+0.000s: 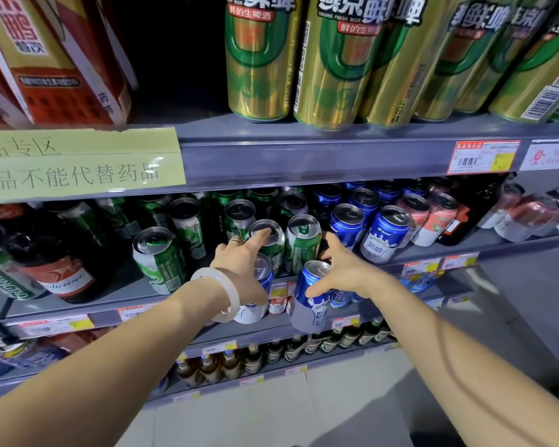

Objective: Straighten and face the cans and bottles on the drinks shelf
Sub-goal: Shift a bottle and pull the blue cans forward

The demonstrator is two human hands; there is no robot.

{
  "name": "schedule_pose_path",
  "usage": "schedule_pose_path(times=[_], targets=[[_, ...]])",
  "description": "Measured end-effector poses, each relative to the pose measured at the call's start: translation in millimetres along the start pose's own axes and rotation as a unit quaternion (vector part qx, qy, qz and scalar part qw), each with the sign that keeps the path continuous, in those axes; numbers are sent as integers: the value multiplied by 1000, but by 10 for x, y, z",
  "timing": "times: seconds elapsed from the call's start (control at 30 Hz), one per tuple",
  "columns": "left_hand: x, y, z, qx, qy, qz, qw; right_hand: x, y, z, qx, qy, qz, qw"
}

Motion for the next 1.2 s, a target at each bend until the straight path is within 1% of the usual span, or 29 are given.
schedule_pose_path(times=[0.2, 0.43, 0.57, 0.7, 0.97, 1.1, 1.2], targets=[[8, 27, -2, -2, -5, 6, 1000, 21, 7, -76, 5, 6, -7, 1000], [-103, 270, 103, 9, -16, 24, 1000, 70, 196, -328, -8, 25, 19, 999], [-194, 462, 164, 14, -30, 41, 999, 91, 355, -492, -21, 32, 32, 999], [-246, 651, 170, -3, -41, 64, 997, 96, 480, -622, -24, 36, 43, 998], [-310, 722, 199, -31, -90, 104, 990, 57, 651, -790, -21, 52, 65, 996], [-397, 575, 268, -37, -135, 76, 987, -67, 670, -686, -30, 44, 93, 994], [-415, 387, 317, -61, -162, 39, 984, -236, 731, -317, -50, -11, 132, 990]])
Point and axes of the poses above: each hand's wrist, its own x-axis towards the middle knuckle, its own z-axis out of the back of the hand, y = z × x, the point moved 8 cm from there along x, towards the middle knuckle, and after that the axes turned 4 degrees about x, right-handed, at the moved point
